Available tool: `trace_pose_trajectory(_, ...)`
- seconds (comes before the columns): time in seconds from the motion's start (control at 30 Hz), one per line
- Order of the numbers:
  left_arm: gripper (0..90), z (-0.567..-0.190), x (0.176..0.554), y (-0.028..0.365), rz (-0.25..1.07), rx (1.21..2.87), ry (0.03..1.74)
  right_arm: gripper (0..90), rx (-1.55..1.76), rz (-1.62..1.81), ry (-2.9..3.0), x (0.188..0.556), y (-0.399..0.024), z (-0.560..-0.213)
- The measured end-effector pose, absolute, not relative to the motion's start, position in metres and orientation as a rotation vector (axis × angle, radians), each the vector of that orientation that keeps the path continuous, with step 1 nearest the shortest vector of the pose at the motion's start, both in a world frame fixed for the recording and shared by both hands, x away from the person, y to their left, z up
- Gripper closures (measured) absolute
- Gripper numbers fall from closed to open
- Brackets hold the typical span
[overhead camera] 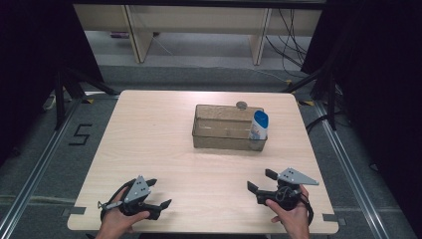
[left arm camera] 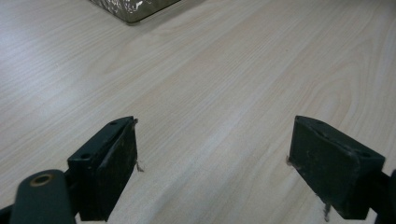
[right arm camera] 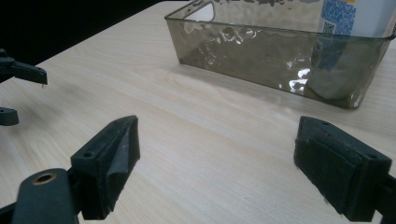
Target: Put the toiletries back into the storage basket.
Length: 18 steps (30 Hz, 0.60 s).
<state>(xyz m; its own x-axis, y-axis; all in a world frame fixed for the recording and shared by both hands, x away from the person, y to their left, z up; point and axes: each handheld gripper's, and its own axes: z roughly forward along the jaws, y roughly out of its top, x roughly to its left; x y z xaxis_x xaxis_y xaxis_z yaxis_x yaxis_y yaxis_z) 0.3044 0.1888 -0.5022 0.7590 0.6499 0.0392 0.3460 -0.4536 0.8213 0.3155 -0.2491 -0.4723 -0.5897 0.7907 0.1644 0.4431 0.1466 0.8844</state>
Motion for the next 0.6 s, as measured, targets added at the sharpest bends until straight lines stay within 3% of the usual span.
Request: trace_pose_trajectory(0.6, 15.0, -0.502, 0.304, 0.189, 0.441, 2.083, 0.745, 15.6, 1.221, 1.432, 2.105, 0.301, -0.258, -0.472)
